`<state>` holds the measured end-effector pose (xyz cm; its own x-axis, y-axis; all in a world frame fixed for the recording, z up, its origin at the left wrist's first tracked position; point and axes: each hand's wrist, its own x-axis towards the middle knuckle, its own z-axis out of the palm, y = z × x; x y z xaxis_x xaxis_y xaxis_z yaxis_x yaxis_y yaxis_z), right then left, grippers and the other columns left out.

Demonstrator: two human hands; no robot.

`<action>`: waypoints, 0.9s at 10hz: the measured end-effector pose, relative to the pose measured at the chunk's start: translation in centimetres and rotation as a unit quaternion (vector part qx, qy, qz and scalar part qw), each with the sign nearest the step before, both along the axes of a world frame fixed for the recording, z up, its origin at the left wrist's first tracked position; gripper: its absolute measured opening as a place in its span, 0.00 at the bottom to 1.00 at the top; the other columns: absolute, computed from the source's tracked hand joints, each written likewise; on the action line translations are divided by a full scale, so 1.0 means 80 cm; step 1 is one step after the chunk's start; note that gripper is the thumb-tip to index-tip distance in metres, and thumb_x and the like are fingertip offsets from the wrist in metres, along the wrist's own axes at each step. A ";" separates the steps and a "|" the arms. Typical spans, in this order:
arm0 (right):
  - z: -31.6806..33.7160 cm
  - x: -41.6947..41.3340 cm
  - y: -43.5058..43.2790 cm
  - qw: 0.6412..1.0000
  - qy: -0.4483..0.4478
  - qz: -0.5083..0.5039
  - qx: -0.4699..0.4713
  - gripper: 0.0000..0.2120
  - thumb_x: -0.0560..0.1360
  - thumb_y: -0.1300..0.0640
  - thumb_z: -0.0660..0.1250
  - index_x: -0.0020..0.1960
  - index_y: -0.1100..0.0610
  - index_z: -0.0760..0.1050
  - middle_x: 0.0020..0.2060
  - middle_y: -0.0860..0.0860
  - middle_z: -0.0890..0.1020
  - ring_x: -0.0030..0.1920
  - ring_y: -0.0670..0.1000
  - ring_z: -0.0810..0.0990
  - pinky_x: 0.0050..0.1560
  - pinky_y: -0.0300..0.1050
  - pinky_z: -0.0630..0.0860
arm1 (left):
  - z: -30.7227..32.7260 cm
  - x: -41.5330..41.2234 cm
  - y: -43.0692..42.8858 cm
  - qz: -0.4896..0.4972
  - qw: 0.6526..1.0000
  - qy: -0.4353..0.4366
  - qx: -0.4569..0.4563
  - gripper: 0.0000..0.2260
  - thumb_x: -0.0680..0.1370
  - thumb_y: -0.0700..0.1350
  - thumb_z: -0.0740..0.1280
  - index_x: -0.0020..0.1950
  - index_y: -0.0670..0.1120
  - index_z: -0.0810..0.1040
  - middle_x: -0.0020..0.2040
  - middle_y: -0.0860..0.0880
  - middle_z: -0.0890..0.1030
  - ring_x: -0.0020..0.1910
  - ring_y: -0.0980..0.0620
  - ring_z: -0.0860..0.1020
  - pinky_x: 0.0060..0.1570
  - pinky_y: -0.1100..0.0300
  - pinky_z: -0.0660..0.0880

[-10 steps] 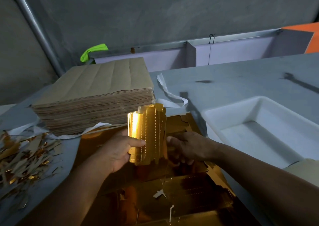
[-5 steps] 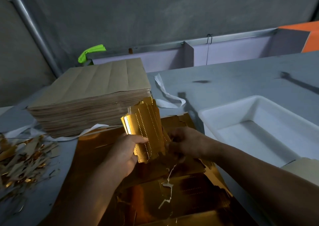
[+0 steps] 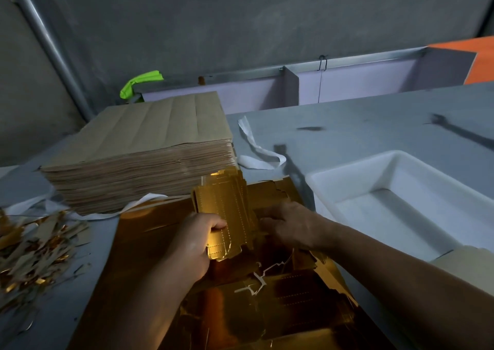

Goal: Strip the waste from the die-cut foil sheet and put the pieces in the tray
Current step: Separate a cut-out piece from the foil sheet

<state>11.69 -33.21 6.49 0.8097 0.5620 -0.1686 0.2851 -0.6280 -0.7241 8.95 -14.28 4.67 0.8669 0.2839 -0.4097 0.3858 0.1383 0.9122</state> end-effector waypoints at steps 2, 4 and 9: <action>-0.003 -0.003 0.000 0.999 0.022 0.024 0.022 0.11 0.84 0.51 0.55 0.57 0.50 0.76 0.56 0.50 0.81 0.58 0.50 0.79 0.65 0.55 0.74 | 0.010 -0.010 -0.023 0.031 0.996 0.074 0.037 0.19 0.76 0.32 0.66 0.67 0.38 0.73 0.69 0.37 0.72 0.69 0.38 0.70 0.66 0.48 0.69; -0.006 0.002 -0.001 0.998 -0.007 -0.024 0.063 0.10 0.83 0.50 0.57 0.52 0.48 0.76 0.49 0.49 0.82 0.51 0.49 0.81 0.57 0.51 0.78 | 0.011 -0.019 -0.034 0.014 0.998 0.047 0.028 0.13 0.76 0.34 0.65 0.60 0.36 0.76 0.66 0.33 0.74 0.66 0.32 0.72 0.66 0.38 0.70; 0.004 -0.001 -0.002 0.975 -0.089 -0.091 0.180 0.12 0.83 0.48 0.55 0.64 0.50 0.69 0.54 0.51 0.80 0.55 0.51 0.80 0.58 0.58 0.79 | 0.003 -0.023 -0.046 -0.042 0.996 0.025 0.071 0.26 0.73 0.40 0.72 0.69 0.46 0.68 0.63 0.44 0.75 0.63 0.44 0.73 0.65 0.41 0.68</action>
